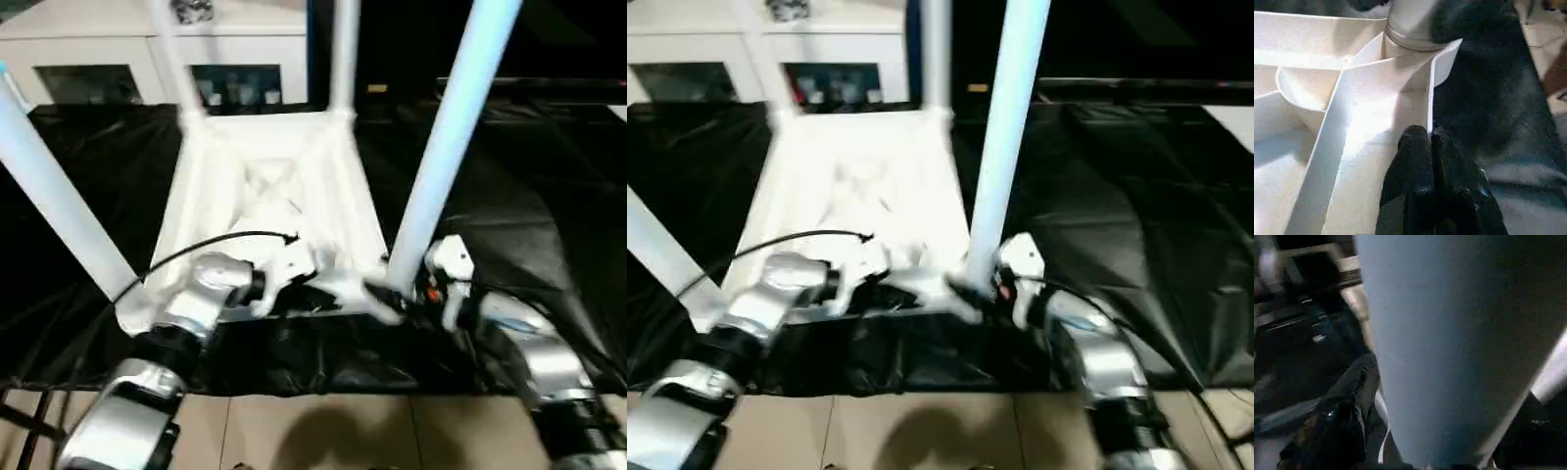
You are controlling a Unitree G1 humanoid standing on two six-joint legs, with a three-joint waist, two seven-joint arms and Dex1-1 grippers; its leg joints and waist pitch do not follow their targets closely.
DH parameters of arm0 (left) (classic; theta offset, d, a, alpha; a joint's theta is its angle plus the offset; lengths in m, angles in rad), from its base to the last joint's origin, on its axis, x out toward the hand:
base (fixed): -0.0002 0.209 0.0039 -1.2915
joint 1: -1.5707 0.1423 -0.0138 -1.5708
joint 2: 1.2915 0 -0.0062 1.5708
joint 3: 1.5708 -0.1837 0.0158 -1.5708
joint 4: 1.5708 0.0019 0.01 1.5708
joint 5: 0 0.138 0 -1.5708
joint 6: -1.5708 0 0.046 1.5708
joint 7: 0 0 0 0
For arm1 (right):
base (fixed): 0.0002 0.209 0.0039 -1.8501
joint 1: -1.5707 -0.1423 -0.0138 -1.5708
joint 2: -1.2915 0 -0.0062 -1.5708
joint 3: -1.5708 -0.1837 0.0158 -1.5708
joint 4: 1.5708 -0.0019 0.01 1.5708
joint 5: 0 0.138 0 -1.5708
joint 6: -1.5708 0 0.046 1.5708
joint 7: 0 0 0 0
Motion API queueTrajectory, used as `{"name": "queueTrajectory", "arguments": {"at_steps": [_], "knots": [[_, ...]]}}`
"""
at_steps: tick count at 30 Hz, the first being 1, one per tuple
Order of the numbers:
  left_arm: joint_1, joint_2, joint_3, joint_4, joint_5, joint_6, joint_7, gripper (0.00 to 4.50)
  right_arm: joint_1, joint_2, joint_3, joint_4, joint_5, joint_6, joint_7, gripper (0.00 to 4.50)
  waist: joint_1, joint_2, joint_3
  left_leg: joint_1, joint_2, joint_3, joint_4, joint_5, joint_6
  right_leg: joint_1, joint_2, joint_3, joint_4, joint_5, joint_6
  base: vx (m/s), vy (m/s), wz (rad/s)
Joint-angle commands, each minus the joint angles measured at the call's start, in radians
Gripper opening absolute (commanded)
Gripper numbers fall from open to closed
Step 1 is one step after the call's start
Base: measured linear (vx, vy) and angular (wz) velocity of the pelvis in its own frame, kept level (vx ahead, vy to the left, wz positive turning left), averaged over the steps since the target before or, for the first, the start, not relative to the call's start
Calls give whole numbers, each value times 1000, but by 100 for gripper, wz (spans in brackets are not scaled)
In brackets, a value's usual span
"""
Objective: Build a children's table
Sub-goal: Rotate leg to tighten
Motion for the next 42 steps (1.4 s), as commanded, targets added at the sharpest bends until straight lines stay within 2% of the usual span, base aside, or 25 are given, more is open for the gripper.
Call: {"name": "queueTrajectory", "arguments": {"at_steps": [1, 6, 7, 12, 18, 19, 20, 21, 22, 23, 24, 27, 28, 30, 31, 33, 35, 37, 39, 40, 41, 42], "knots": [[-27, -8, -1, 27, -35, -19, -16, 0, 1, -6, 80, -17, 22, 27, 126, 272, 6, -17, -57, 7, 63, -20, -56, -143, 136, 52, -72, 44, -50, -139, -256, 0, 0, 0], [-51, 5, -1, 67, -34, -43, -58, 0, -13, -43, 128, -27, 41, 63, 242, 232, 14, -19, -53, 9, 63, -20, -59, -187, 110, 51, -74, 44, -60, -237, -236, 0, 0, 0], [-57, 9, -4, 76, -31, -50, -68, 0, -17, -48, 137, -28, 41, 69, 261, 224, 17, -18, -51, 12, 65, -21, -60, -198, 95, 48, -76, 45, -63, -267, -225, 0, 0, 0], [-70, 15, -3, 99, -27, -66, -74, 0, -32, -38, 154, -9, 35, 67, 291, 208, 20, -17, -53, 12, 65, -23, -61, -201, 79, 49, -76, 45, -62, -268, -222, 0, 0, 0], [-73, 13, 3, 116, -25, -72, -61, 0, -16, -21, 139, 0, 34, 48, 258, 206, 25, -18, -55, 11, 65, -22, -59, -180, 85, 49, -77, 45, -58, -239, -229, 0, 0, 0], [-73, 12, 6, 118, -26, -70, -53, 0, -13, -15, 132, 2, 33, 47, 241, 206, 25, -18, -54, 11, 64, -22, -59, -181, 86, 50, -76, 45, -59, -242, -228, 0, 0, 0], [-72, 0, 12, 123, -17, -61, 7, 0, -4, 14, 98, 24, 10, 33, 139, 206, 26, -19, -53, 11, 65, -22, -60, -184, 82, 49, -78, 45, -60, -254, -224, 0, 0, 0], [-71, -11, 18, 123, -11, -49, 50, 0, -2, 34, 77, 45, -13, 23, 58, 206, 24, -17, -52, 11, 64, -24, -62, -199, 71, 46, -78, 45, -63, -282, -217, 0, 0, 0], [-71, -11, 18, 123, -11, -49, 50, 0, -2, 34, 77, 45, -13, 23, 58, 205, 20, -18, -50, 12, 64, -25, -65, -213, 61, 44, -78, 45, -66, -306, -211, 0, 0, 0], [-70, -17, 20, 122, -9, -42, 75, 0, -1, 45, 66, 57, -27, 17, 13, 204, 15, -22, -48, 14, 61, -27, -67, -242, 46, 45, -79, 44, -72, -363, -198, 0, 0, 0], [-69, -25, 22, 119, -6, -36, 95, 0, -2, 55, 57, 70, -40, 18, -32, 200, 10, -20, -45, 17, 61, -29, -69, -268, 35, 42, -80, 44, -79, -417, -183, 0, 0, 0], [-40, -89, 22, 71, 5, 13, 202, 0, 8, 142, 2, 106, -85, 27, -285, 197, -8, -19, -40, 19, 62, -36, -77, -321, 11, 38, -79, 43, -89, -495, -154, 0, 0, 0], [-37, -96, 20, 66, 6, 19, 209, 0, 9, 150, 0, 106, -91, 27, -304, 196, -12, -20, -40, 19, 61, -37, -77, -330, 6, 36, -78, 43, -90, -505, -149, 0, 0, 0], [-24, -127, 13, 44, 12, 39, 247, 0, 7, 192, -18, 120, -111, 42, -403, 195, -25, -22, -37, 21, 55, -39, -76, -364, 5, 33, -78, 40, -100, -562, -126, 0, 0, 0], [-17, -150, 8, 31, 14, 54, 272, 0, 1, 222, -32, 134, -120, 46, -468, 195, -28, -21, -36, 21, 54, -39, -75, -369, 7, 31, -78, 40, -103, -579, -120, 0, 0, 0], [-10, -184, 4, 16, 14, 75, 308, 0, -11, 264, -50, 156, -133, 49, -561, 195, -36, -25, -33, 24, 48, -42, -73, -393, 8, 26, -80, 34, -114, -667, -86, 0, 0, 0], [-6, -209, -3, 6, 18, 87, 337, 0, -26, 295, -59, 174, -145, 56, -633, 195, -38, -24, -32, 28, 45, -44, -70, -408, 11, 21, -80, 30, -124, -711, -60, 0, 0, 0], [2, -233, -20, -10, 31, 99, 362, 0, -51, 338, -60, 191, -167, 70, -722, 195, -42, -22, -31, 30, 44, -46, -71, -424, 6, 16, -78, 27, -126, -724, -51, 0, 0, 0], [7, -238, -27, -22, 35, 104, 366, 0, -59, 356, -61, 194, -179, 72, -753, 195, -57, -18, -31, 25, 44, -52, -77, -458, -1, 22, -77, 19, -129, -724, -39, 0, 0, 0], [13, -237, -29, -34, 36, 111, 366, 0, -59, 362, -52, 189, -191, 61, -762, 195, -60, -15, -31, 35, 45, -52, -76, -478, 2, 16, -77, 17, -135, -719, -39, 0, 0, 0], [13, -237, -29, -34, 36, 111, 366, 0, -59, 362, -52, 189, -191, 61, -762, 195, -62, -15, -32, 35, 44, -51, -76, -483, 4, 17, -76, 15, -137, -712, -40, 0, 0, 0], [17, -230, -29, -43, 37, 119, 367, 0, -58, 368, -56, 188, -197, 45, -774, 230, -64, -13, -33, 31, 46, -53, -81, -485, 7, 24, -78, 11, -136, -687, -44, 0, 0, 0]]}}
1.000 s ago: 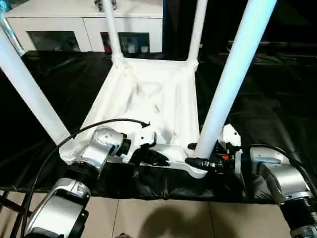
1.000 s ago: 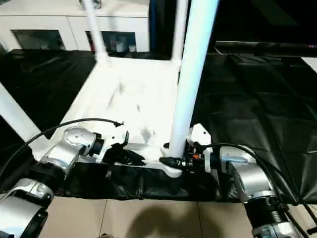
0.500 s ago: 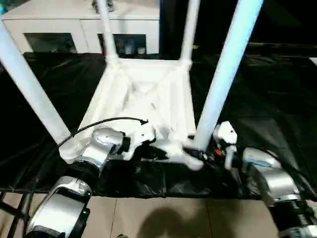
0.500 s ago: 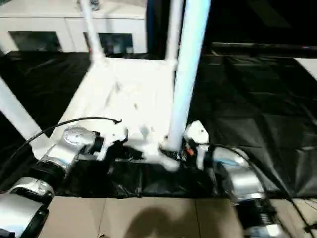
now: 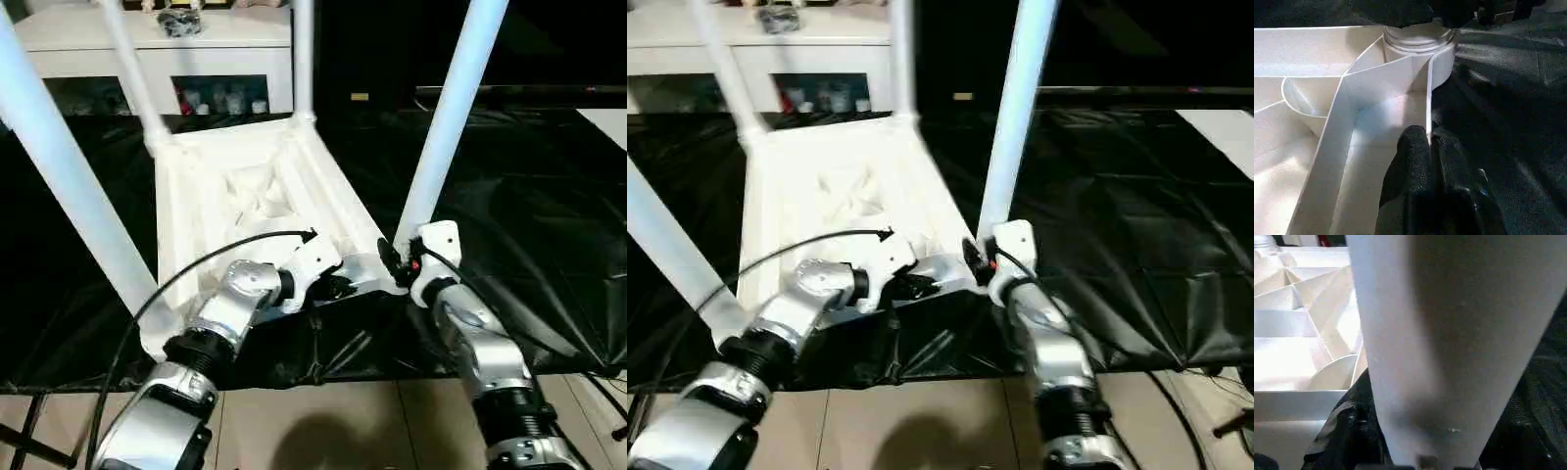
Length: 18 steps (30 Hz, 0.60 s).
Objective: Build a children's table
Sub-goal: Rotate leg to tighten
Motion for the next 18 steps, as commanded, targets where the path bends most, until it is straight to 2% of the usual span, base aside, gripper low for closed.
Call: {"name": "queueTrajectory", "arguments": {"at_steps": [1, 3, 5, 8, 12, 14, 15, 16, 17, 18], "knots": [[12, -68, -36, -38, -43, -18, -20, 0, 16, 46, 52, 63, 7, 36, 10, 230, -9, -9, -31, 18, 53, -48, -85, -487, 11, 10, -68, 30, -111, -673, -52, 0, 0, 0], [10, -53, -31, -38, -40, -17, -24, 0, 13, 36, 40, 64, 18, 31, 18, 265, -15, -4, -33, 20, 57, -50, -92, -503, 6, 15, -70, 28, -109, -616, -69, 0, 0, 0], [4, -35, -26, -32, -40, -27, -36, 0, 10, 7, 52, 59, 13, 9, 59, 273, -13, -5, -34, 20, 57, -47, -91, -500, 8, 13, -71, 32, -106, -586, -88, 0, 0, 0], [-1, -9, -22, -26, -42, -35, -62, 0, 12, -32, 62, 39, 19, -7, 136, 297, -7, -7, -38, 11, 59, -41, -91, -441, 27, 22, -73, 41, -95, -510, -120, 0, 0, 0], [-16, 62, -18, 3, -59, -91, -178, 0, 54, -166, 126, -53, 86, -17, 463, 297, 9, -12, -41, 7, 61, -29, -84, -360, 70, 28, -76, 50, -85, -440, -153, 0, 0, 0], [-18, 72, -19, 6, -61, -98, -196, 0, 61, -182, 133, -69, 100, -12, 503, 297, 15, -13, -43, 5, 63, -28, -83, -332, 77, 32, -76, 50, -80, -411, -163, 0, 0, 0], [-20, 85, -22, 8, -65, -112, -224, 0, 69, -204, 142, -87, 115, -14, 556, 297, 19, -13, -46, 4, 65, -26, -80, -289, 87, 33, -74, 52, -69, -340, -191, 0, 0, 0], [-21, 100, -22, 9, -75, -126, -268, 0, 79, -236, 155, -106, 140, -8, 636, 297, 18, -14, -46, 2, 65, -24, -79, -283, 89, 32, -72, 53, -65, -322, -201, 0, 0, 0], [-22, 105, -22, 10, -80, -130, -283, 0, 82, -246, 159, -112, 147, -6, 662, 297, 24, -14, -46, 6, 66, -21, -75, -274, 95, 31, -72, 55, -60, -297, -217, 57, -24, 9], [-22, 127, -22, 8, -103, -145, -360, 0, 92, -294, 181, -130, 170, -4, 773, 297, 31, -14, -49, 7, 67, -19, -72, -252, 103, 36, -72, 55, -54, -266, -231, 57, -24, 9]]}}
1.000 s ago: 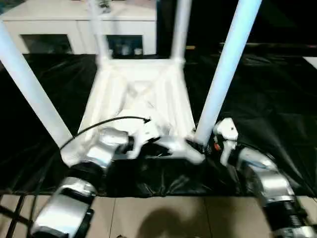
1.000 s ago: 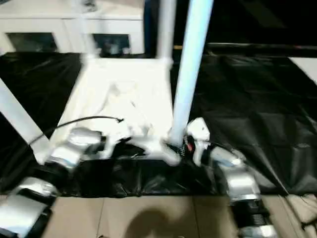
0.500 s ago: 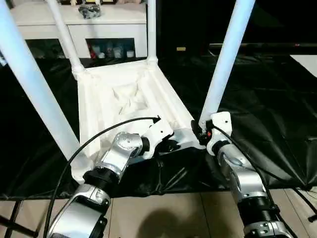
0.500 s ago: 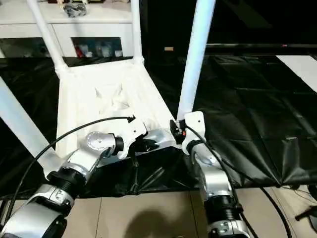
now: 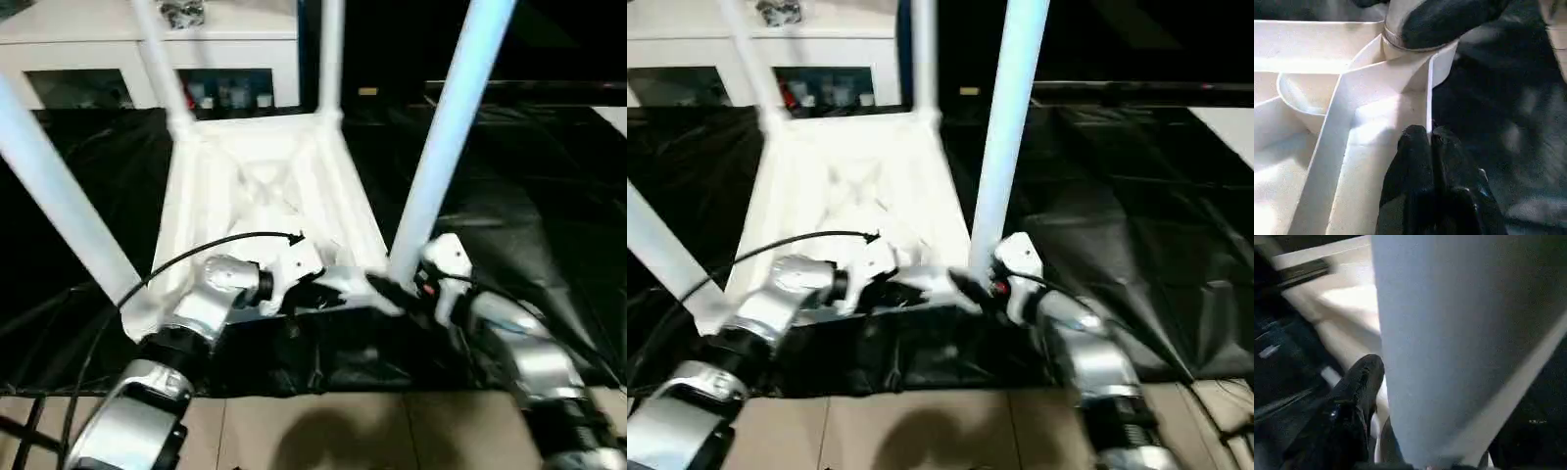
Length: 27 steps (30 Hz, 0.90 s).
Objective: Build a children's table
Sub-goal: Rotate leg to tighten
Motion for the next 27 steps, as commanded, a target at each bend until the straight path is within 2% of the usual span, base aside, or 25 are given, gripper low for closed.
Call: {"name": "queueTrajectory", "arguments": {"at_steps": [1, 2, 3, 6, 7, 8, 9, 10, 12, 13, 15, 17, 21, 24, 26, 27], "knots": [[-20, 1, -12, 3, -36, -29, -68, 0, 18, -6, 76, -26, 30, 17, 136, 297, 6, -15, -55, -1, 62, -24, -62, -221, 110, 43, -70, 55, -57, -235, -237, 63, -21, 4], [-24, 16, -16, 7, -39, -33, -100, 0, 21, -41, 96, -33, 34, 13, 204, 297, 16, -12, -60, 0, 66, -21, -59, -160, 128, 42, -68, 54, -44, -142, -252, 55, -18, -1], [-29, 23, -19, 15, -38, -42, -112, 0, 22, -57, 104, -38, 39, 16, 238, 297, 19, -14, -62, -5, 65, -20, -54, -111, 147, 47, -66, 52, -31, -60, -272, 55, -18, -1], [-46, 35, -18, 45, -38, -61, -134, 0, 12, -83, 131, -39, 46, 27, 312, 297, 38, -14, -68, -10, 63, -19, -37, -36, 192, 43, -69, 51, -11, 61, -295, 0, 0, 0], [-51, 37, -18, 54, -38, -63, -141, 0, 6, -88, 141, -38, 45, 31, 334, 297, 40, -14, -67, -10, 61, -18, -37, -41, 195, 43, -68, 49, -14, 49, -294, 0, 0, 0], [-54, 39, -18, 60, -38, -64, -146, 0, 3, -91, 147, -37, 46, 33, 348, 283, 43, -14, -64, -8, 63, -19, -40, -69, 188, 42, -69, 48, -19, -3, -288, 0, 0, 0], [-58, 41, -18, 68, -36, -70, -151, 0, -2, -97, 155, -38, 48, 43, 369, 273, 45, -13, -60, -8, 65, -20, -43, -103, 169, 42, -71, 47, -27, -71, -277, 0, 0, 0], [-59, 42, -18, 69, -35, -71, -152, 0, -3, -98, 157, -38, 49, 45, 374, 273, 45, -14, -59, -7, 66, -20, -45, -119, 158, 42, -70, 47, -30, -102, -272, 0, 0, 0], [-68, 46, -17, 84, -37, -82, -167, 0, -13, -109, 169, -44, 65, 66, 414, 258, 46, -11, -53, -1, 69, -21, -52, -189, 112, 37, -69, 49, -42, -214, -250, 0, 0, 0], [-70, 47, -16, 89, -38, -84, -172, 0, -16, -110, 171, -49, 71, 75, 422, 251, 47, -12, -53, 1, 68, -21, -53, -201, 104, 37, -69, 49, -45, -234, -244, 0, 0, 0], [-77, 50, -15, 104, -39, -91, -182, 0, -23, -108, 174, -61, 83, 98, 440, 235, 50, -11, -52, 2, 69, -23, -56, -218, 83, 38, -70, 51, -47, -265, -231, 0, 0, 0], [-78, 51, -16, 108, -39, -93, -187, 0, -21, -105, 178, -69, 84, 104, 443, 227, 53, -11, -55, 2, 70, -23, -55, -204, 76, 38, -72, 52, -44, -242, -232, 0, 0, 0], [-80, 51, -15, 117, -35, -97, -182, 0, -14, -93, 175, -60, 82, 97, 436, 207, 58, -11, -58, -1, 68, -22, -52, -168, 84, 41, -72, 51, -36, -173, -244, 0, 0, 0], [-81, 46, -11, 119, -33, -93, -163, 0, -22, -65, 159, 3, 70, 60, 399, 204, 58, -9, -58, -3, 66, -22, -51, -173, 84, 40, -74, 50, -38, -187, -244, 0, 0, 0], [-84, 33, -1, 121, -27, -79, -103, 0, -30, -24, 114, 85, 58, 13, 314, 203, 53, -8, -52, -3, 65, -22, -54, -219, 62, 36, -75, 50, -49, -273, -228, 0, 0, 0], [-81, 20, 4, 113, -23, -63, -54, 0, -24, 4, 84, 111, 37, -4, 208, 202, 49, -10, -48, 1, 65, -26, -59, -251, 43, 34, -76, 50, -58, -351, -207, 0, 0, 0]]}}
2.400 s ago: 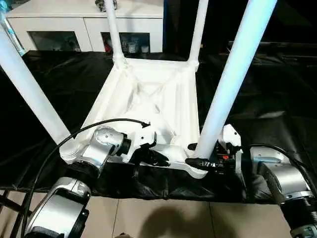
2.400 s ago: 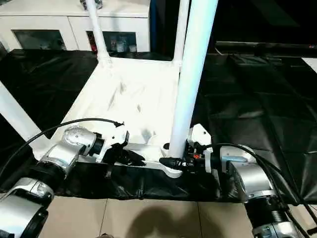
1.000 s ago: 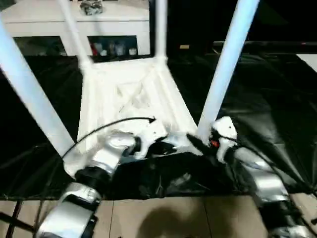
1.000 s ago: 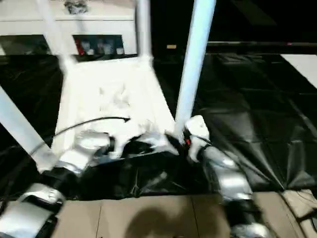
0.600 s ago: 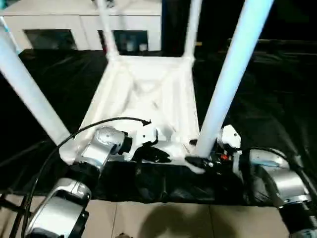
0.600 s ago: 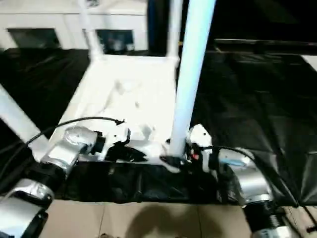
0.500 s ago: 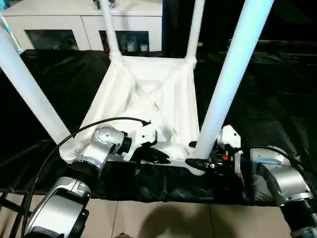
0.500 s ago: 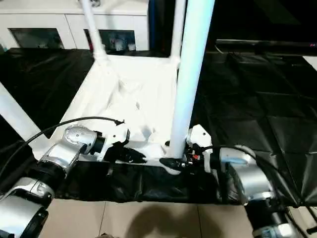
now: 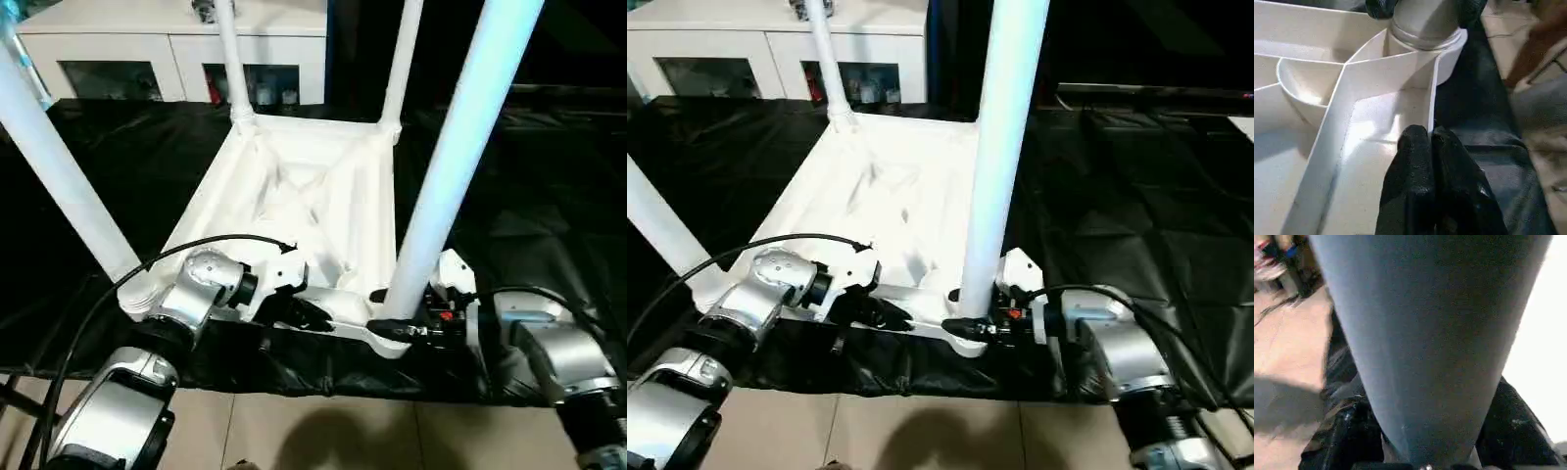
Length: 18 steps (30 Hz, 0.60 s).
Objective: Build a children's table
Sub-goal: Rotate leg to tighten
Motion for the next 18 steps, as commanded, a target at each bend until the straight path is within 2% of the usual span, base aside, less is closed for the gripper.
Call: {"name": "queueTrajectory", "arguments": {"at_steps": [1, 2, 3, 7, 10, 11, 12, 13, 14, 15, 17, 18], "knots": [[-25, -38, 26, -10, 3, 33, 129, 0, 16, 57, 28, 63, -30, 14, -117, 201, -3, -9, -45, 13, 58, -27, -75, -266, 33, 40, -76, 51, -87, -375, -190, 0, 0, 0], [-23, -43, 28, -13, 4, 39, 143, 0, 18, 66, 23, 67, -38, 11, -149, 200, -10, -6, -43, 13, 57, -33, -79, -286, 19, 44, -76, 50, -90, -419, -172, 0, 0, 0], [-23, -46, 28, -13, 4, 41, 149, 0, 18, 70, 21, 68, -42, 9, -163, 199, -19, -8, -41, 13, 56, -35, -83, -312, 13, 43, -74, 48, -96, -458, -154, 0, 0, 0], [1, -116, 39, -54, 4, 104, 265, 0, 27, 163, -23, 83, -93, 26, -425, 195, -40, -9, -39, 17, 55, -40, -87, -356, 3, 38, -72, 46, -105, -505, -134, 0, 0, 0], [10, -157, 38, -67, 11, 131, 336, 0, 22, 216, -49, 101, -104, 29, -518, 195, -54, -11, -35, 19, 50, -43, -87, -392, 4, 33, -73, 41, -117, -571, -111, 0, 0, 0], [18, -185, 32, -80, 18, 146, 379, 0, 7, 247, -61, 125, -127, 42, -625, 194, -56, -13, -33, 25, 47, -42, -84, -409, 8, 28, -73, 39, -125, -614, -96, 0, 0, 0], [28, -228, 19, -99, 27, 162, 431, 0, -12, 297, -84, 154, -150, 67, -772, 194, -59, -11, -31, 30, 46, -43, -84, -420, 4, 22, -72, 38, -130, -637, -88, 0, 0, 0], [28, -228, 19, -99, 27, 162, 431, 0, -12, 297, -84, 154, -150, 67, -772, 194, -63, -12, -30, 29, 48, -47, -85, -423, -4, 22, -73, 38, -128, -641, -87, 0, 0, 0], [32, -240, 15, -106, 26, 167, 436, 0, -16, 311, -92, 158, -158, 77, -819, 194, -72, -10, -30, 28, 45, -50, -87, -446, -9, 25, -70, 30, -131, -654, -76, 0, 0, 0], [35, -248, 10, -110, 26, 168, 437, 0, -17, 323, -92, 157, -166, 75, -847, 194, -79, -8, -31, 29, 44, -51, -88, -460, -9, 25, -69, 29, -135, -657, -63, 0, 0, 0], [42, -255, 0, -125, 28, 172, 434, 0, -16, 346, -82, 149, -188, 59, -876, 194, -81, -10, -32, 31, 43, -51, -89, -462, 4, 24, -72, 29, -141, -651, -60, 0, 0, 0], [46, -254, -3, -133, 29, 174, 431, 0, -17, 357, -85, 146, -189, 57, -888, 250, -83, -9, -30, 28, 43, -51, -90, -464, 8, 23, -72, 30, -142, -652, -58, 0, 0, 0]]}}
